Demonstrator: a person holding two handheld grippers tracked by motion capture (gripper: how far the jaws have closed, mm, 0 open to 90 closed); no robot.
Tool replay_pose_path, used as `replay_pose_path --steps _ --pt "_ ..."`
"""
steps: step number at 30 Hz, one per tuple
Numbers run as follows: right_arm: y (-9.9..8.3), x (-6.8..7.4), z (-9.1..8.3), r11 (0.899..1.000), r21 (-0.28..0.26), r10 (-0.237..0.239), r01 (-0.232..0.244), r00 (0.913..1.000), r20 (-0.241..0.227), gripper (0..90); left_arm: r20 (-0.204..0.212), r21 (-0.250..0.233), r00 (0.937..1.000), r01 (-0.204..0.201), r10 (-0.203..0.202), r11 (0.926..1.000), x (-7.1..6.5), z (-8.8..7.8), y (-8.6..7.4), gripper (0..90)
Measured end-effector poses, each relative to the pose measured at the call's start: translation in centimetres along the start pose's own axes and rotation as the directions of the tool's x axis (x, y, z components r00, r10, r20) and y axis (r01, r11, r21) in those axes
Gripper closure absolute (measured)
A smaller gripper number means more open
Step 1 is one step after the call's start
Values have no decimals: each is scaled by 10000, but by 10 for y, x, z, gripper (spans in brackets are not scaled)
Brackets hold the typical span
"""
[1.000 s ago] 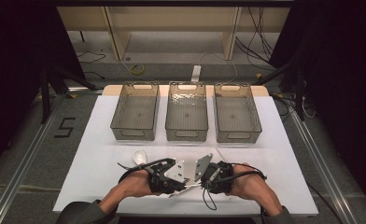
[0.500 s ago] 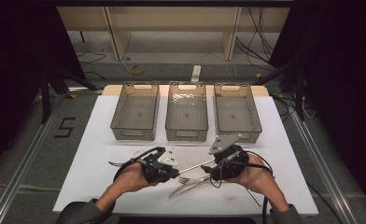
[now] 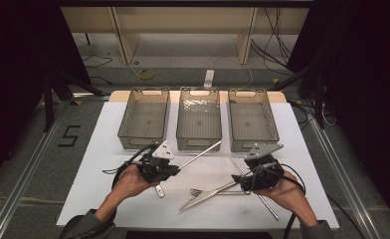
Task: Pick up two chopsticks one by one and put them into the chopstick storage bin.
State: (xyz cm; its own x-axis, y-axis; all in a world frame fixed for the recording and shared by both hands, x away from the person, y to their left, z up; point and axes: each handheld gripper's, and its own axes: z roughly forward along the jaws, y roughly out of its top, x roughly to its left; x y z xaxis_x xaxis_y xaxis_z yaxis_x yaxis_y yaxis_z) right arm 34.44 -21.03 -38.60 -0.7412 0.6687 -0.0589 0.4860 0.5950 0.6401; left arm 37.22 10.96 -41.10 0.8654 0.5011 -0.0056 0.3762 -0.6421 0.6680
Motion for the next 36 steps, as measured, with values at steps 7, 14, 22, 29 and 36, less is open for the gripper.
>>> replay_pose_path --steps 7,14,22,29,36 --pt "-20 -8 8 9946 904 516 -519 9987 56 288 -520 -358 9962 686 -704 9970 16 -11 -3 862" --pt "-41 -12 11 9871 1350 825 -863 9960 337 268 -1028 -554 9880 1101 -1153 9924 35 -20 -6 862" --pt "-54 -9 10 9796 1783 823 -931 9943 673 270 -1440 -801 9754 1567 -1670 9844 60 -32 -7 861" --pt "-61 -7 12 9739 2027 909 -1017 9939 620 276 -1866 -973 9583 2013 -2165 9747 81 -39 -4 862" --pt "-63 -3 13 9725 2128 850 -942 9950 521 279 -2409 -1209 9275 2635 -2858 9570 111 -43 3 862"
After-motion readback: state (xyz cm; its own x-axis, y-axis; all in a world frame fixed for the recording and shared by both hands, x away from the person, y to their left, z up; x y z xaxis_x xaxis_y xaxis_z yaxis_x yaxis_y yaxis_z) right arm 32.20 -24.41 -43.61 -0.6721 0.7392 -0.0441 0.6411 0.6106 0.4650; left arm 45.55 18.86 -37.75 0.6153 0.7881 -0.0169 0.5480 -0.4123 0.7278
